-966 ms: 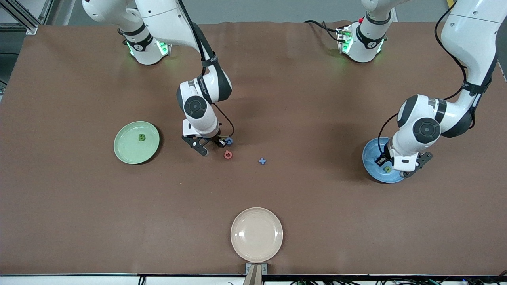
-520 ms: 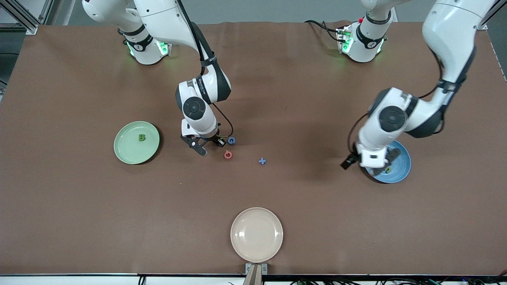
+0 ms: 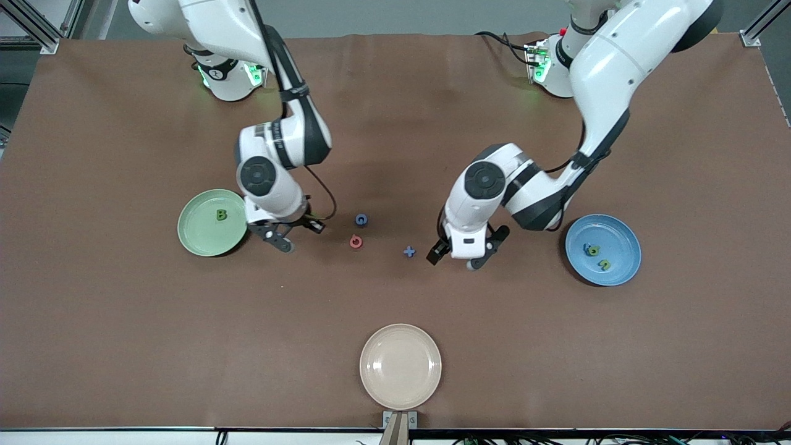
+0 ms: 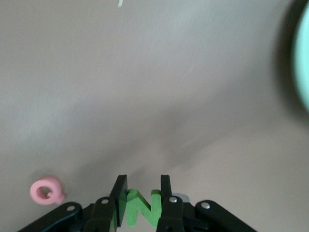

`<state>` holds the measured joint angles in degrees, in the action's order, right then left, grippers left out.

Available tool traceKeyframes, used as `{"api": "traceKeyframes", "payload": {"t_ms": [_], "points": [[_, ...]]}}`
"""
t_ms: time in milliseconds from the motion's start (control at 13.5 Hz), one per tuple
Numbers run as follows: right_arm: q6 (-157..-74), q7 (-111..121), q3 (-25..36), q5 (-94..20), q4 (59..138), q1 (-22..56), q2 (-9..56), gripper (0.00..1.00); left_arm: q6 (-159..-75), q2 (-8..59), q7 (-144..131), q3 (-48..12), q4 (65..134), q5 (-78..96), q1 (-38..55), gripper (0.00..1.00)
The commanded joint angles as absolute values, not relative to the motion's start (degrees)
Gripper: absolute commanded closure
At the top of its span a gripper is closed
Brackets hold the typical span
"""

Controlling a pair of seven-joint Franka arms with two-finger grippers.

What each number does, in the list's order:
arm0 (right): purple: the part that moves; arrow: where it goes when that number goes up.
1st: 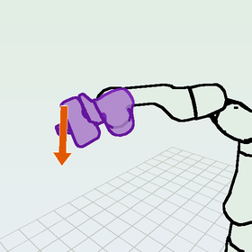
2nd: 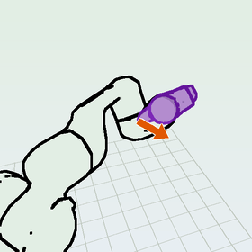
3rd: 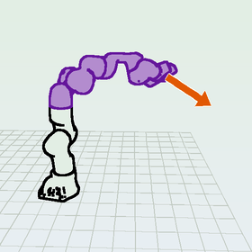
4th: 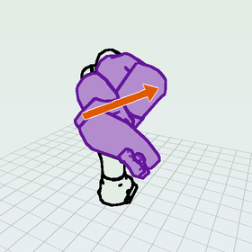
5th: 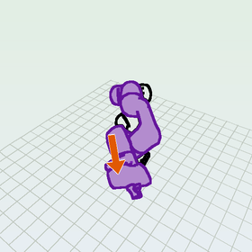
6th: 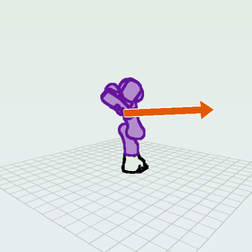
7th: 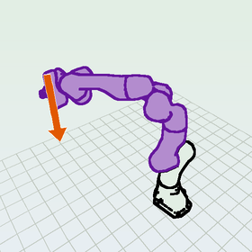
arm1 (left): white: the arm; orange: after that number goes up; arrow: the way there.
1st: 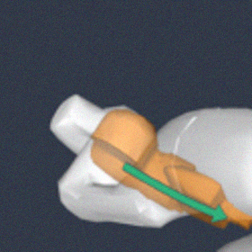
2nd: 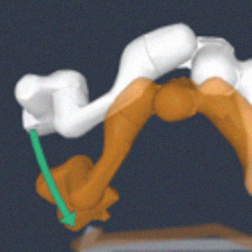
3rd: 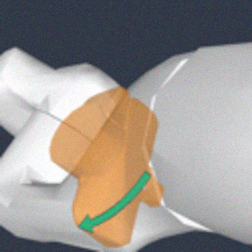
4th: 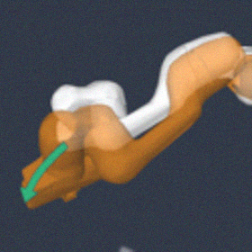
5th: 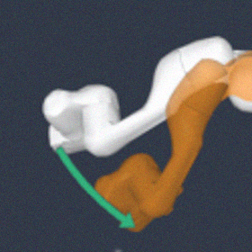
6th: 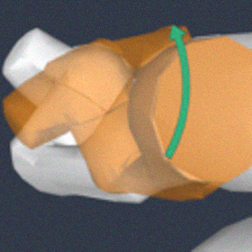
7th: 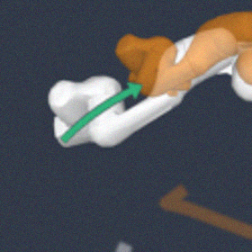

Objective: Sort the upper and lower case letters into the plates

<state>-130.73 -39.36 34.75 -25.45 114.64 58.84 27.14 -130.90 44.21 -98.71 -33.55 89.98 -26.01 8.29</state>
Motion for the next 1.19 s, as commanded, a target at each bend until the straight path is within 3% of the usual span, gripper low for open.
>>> {"api": "traceKeyframes", "payload": {"t_ms": [0,223,446,818,892,966,1041,1115], "points": [[-131.5,-24.8,41.3,-25.0,122.1,59.3,22.2,1.0,-124.4,51.7,-99.3,-26.0,74.8,-21.6,19.0,0.01],[-137.6,-6.7,48.8,-24.8,128.4,59.2,22.1,1.0,-123.9,54.5,-99.7,-15.5,70.2,-15.0,29.5,0.01],[-144.3,3.5,50.7,-24.9,132.9,56.4,22.6,1.0,-123.9,54.8,-99.8,-14.4,70.2,-12.4,30.7,0.09],[-145.0,11.6,50.5,-25.0,133.9,50.6,22.7,0.98,-124.4,56.2,-100.9,-14.2,70.1,-12.4,32.3,0.24],[-144.9,12.2,50.5,-25.0,133.9,50.0,22.7,0.86,-124.4,56.3,-101.0,-14.2,70.1,-12.3,32.3,0.31],[-144.6,12.2,50.5,-25.1,133.9,49.7,22.7,0.29,-124.4,56.5,-101.0,-14.2,70.2,-12.4,32.3,0.35],[-144.3,12.1,50.5,-25.2,133.9,49.8,22.7,0.0,-124.4,56.7,-101.0,-14.2,70.2,-12.3,32.3,0.4],[-144.2,12.1,50.5,-25.5,133.9,49.8,22.7,0.0,-124.4,56.9,-101.0,-14.2,70.1,-12.3,32.3,0.45]]}}
